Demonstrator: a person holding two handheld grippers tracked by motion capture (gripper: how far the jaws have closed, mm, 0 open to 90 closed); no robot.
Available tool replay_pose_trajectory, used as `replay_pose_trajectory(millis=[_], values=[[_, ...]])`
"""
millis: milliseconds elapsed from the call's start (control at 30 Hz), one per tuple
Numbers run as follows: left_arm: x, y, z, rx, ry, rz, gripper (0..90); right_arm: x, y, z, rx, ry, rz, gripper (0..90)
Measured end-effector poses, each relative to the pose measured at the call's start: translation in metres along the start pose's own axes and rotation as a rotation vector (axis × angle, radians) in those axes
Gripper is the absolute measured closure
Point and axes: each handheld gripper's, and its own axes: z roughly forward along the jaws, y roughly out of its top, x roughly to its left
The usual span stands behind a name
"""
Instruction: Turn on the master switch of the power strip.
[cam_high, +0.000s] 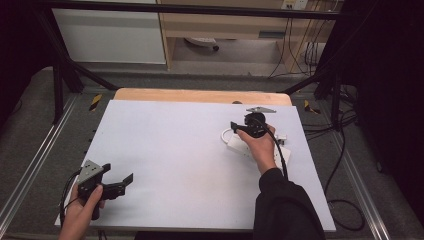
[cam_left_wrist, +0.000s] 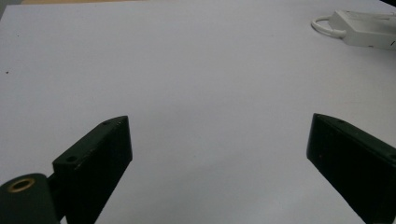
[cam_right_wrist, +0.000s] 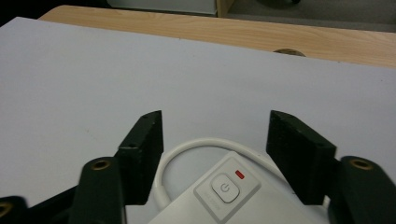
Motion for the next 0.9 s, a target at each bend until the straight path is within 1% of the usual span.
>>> replay_pose_trajectory(millis=[100,300,367,433,667,900], values=[[0.0,0.0,0.0,0.0,0.0,0.0,6.8,0.0,0.001,-0.001,0.0,-0.009,0.0,25.3],[0.0,0.0,0.0,0.003,-0.002,0.002,6.8,-0.001,0.002,-0.003,0.011,-0.005,0.019,10.7],[0.0,0.0,0.0,0.003,-0.002,0.001,6.8,-0.001,0.002,-0.004,0.012,0.001,0.022,8.1],[0.0,0.0,0.0,0.003,-0.001,0.002,6.8,-0.002,0.002,-0.005,0.012,0.002,0.017,6.9],[0.0,0.0,0.0,0.003,-0.002,0.001,6.8,-0.001,0.003,-0.009,0.004,-0.007,-0.002,7.4],[0.0,0.0,0.0,0.004,-0.001,0.001,6.8,0.001,0.006,-0.014,-0.011,0.003,-0.015,8.1]])
